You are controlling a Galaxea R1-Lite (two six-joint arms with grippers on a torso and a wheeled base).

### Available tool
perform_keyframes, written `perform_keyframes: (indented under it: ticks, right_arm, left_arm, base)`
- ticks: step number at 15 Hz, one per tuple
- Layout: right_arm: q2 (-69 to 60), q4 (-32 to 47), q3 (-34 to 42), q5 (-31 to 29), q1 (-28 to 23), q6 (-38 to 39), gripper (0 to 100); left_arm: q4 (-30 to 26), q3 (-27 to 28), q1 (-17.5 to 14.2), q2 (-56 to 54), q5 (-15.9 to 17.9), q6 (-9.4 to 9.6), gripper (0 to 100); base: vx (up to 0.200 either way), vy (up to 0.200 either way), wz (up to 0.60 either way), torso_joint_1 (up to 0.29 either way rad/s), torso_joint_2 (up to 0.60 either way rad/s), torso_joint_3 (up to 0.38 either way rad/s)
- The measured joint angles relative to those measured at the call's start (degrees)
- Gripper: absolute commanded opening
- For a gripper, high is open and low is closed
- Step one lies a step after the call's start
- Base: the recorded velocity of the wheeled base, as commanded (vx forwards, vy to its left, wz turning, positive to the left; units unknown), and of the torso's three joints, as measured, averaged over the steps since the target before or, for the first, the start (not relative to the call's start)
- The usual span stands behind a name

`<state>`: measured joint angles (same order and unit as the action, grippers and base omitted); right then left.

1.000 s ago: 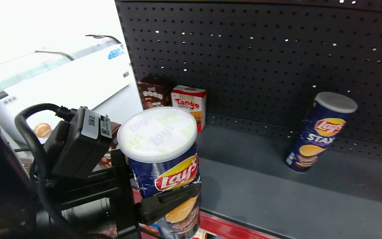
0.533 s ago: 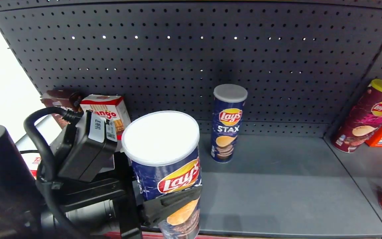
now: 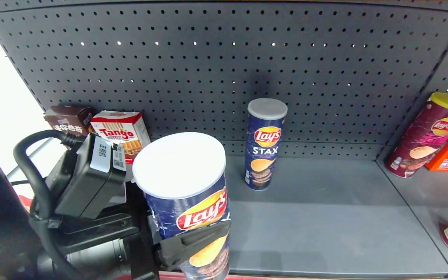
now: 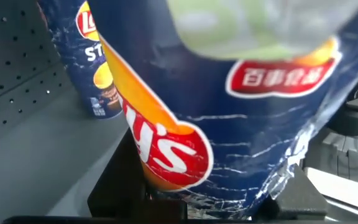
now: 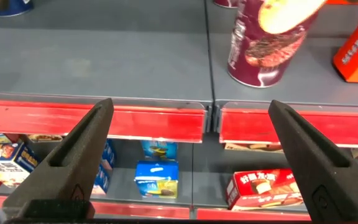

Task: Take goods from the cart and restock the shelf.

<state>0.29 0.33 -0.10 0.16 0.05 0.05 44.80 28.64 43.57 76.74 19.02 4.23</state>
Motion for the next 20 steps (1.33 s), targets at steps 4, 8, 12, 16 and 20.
perform_keyframes:
  ticks: [4, 8, 12, 16, 20]
  right_arm:
    - [0.1, 0.1, 0.0, 0.7, 0.3, -1.2, 100]
    - [2.2, 2.3, -7.5, 3.1, 0.9, -2.1, 100]
    - [6.7, 4.9, -15.8, 16.3, 2.9, -5.7, 100]
    - [15.4, 2.5, -21.2, 25.1, 4.0, -6.5, 100]
    - [28.1, -3.1, -28.5, 27.8, 5.6, -10.2, 100]
  left_arm:
    - [-0.3, -0.7, 0.5, -0.3, -5.2, 2.11, 0]
    - [-0.3, -0.5, 0.5, -0.2, -7.1, 2.28, 0]
    - [-0.2, -1.4, 0.0, -0.3, -7.2, 1.73, 0]
    - [-0.2, -1.2, -0.1, -0.1, -6.9, 0.66, 0]
    - [-0.2, -1.1, -0.1, 0.0, -6.9, 0.33, 0]
  base:
    - [0.000, 0.000, 0.00, 0.000, 0.00, 0.000]
    - [0.000, 0.000, 0.00, 0.000, 0.00, 0.000]
    - [0.000, 0.000, 0.00, 0.000, 0.00, 0.000]
    - [0.000, 0.000, 0.00, 0.000, 0.00, 0.000]
    - [0.000, 0.000, 0.00, 0.000, 0.00, 0.000]
